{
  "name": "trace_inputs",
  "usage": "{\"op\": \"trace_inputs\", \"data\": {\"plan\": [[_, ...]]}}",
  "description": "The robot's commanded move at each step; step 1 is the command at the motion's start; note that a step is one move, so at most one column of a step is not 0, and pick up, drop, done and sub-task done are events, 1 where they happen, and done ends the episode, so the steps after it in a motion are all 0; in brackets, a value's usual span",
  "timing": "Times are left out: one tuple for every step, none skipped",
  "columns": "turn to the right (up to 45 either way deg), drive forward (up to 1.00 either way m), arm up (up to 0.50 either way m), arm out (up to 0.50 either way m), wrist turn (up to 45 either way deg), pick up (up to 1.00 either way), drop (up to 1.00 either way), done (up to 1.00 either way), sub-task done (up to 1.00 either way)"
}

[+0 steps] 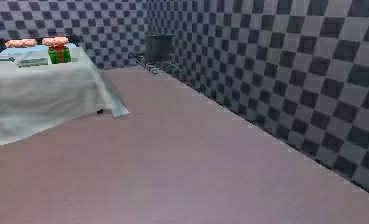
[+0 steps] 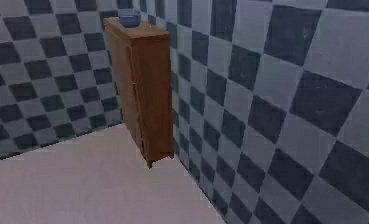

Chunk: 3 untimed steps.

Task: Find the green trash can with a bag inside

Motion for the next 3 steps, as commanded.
{"op": "trace_inputs", "data": {"plan": [[-45.0,0.0,0.0,0.0,0.0,0.0,0.0,0.0,0.0],[-30.0,0.0,0.0,0.0,0.0,0.0,0.0,0.0,0.0],[0.0,1.0,0.0,0.0,0.0,0.0,0.0,0.0,0.0]]}}
